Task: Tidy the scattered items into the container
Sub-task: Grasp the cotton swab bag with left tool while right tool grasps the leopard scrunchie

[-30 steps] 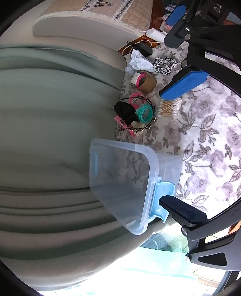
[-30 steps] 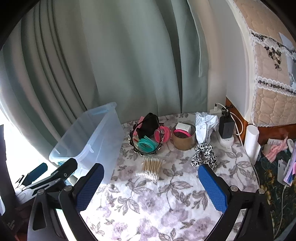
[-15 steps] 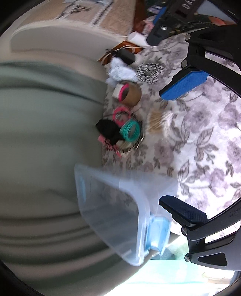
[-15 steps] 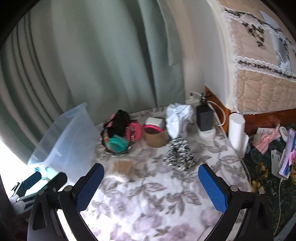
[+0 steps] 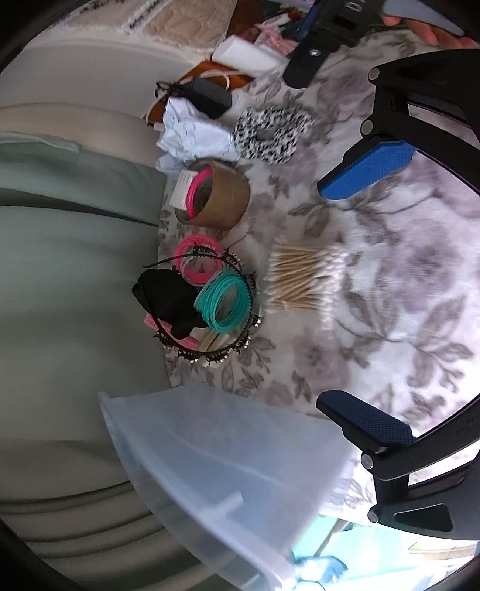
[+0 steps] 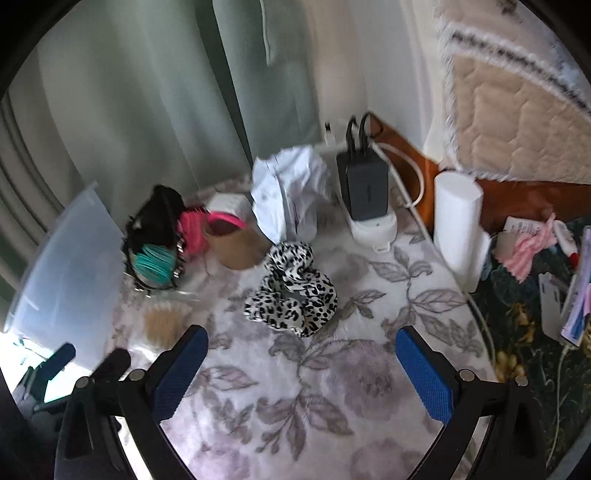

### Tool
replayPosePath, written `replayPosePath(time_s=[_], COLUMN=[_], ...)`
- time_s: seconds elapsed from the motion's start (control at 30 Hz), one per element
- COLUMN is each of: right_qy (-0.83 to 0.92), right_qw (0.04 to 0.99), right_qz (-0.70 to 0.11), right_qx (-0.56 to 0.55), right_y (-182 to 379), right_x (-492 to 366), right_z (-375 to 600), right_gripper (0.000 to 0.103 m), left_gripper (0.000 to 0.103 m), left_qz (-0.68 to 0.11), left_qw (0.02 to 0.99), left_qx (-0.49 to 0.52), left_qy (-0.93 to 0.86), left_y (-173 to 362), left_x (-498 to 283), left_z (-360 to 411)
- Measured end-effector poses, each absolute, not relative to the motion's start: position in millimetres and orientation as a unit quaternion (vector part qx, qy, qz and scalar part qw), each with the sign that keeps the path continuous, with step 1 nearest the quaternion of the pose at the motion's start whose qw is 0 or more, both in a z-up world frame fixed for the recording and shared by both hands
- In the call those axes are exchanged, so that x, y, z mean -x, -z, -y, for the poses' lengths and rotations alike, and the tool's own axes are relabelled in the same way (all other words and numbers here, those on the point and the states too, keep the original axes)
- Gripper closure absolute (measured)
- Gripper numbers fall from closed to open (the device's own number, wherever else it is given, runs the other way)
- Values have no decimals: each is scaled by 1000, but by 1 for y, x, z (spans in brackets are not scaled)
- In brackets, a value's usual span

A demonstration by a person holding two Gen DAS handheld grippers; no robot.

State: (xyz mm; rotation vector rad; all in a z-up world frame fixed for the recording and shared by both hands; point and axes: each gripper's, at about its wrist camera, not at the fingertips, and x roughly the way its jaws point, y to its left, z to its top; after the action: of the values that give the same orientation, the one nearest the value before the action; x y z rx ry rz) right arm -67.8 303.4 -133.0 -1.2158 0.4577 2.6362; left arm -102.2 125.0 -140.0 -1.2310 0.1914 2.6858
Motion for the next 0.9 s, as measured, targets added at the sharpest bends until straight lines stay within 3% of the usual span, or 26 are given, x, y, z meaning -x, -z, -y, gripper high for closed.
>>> replayPosePath(time_s=[0.43, 0.67, 0.9], right_qy=[-884, -870, -864], right_qw=[86, 88, 93], right_qz=[-151, -155, -160], right_qx=[433, 460, 468], right_y=[169, 189, 195], right_x=[126, 141, 142], right_z=[-310, -308, -301], right_gripper=[1, 26, 45], left_gripper=[0, 2, 28], left_qz=[-53, -46, -42], left_qw=[65, 57, 70], left_qx=[453, 477, 481], left_qy=[-888, -876, -873], left_y=[186, 201, 201], left_x=[151, 160, 159], left_z=[-134, -134, -133])
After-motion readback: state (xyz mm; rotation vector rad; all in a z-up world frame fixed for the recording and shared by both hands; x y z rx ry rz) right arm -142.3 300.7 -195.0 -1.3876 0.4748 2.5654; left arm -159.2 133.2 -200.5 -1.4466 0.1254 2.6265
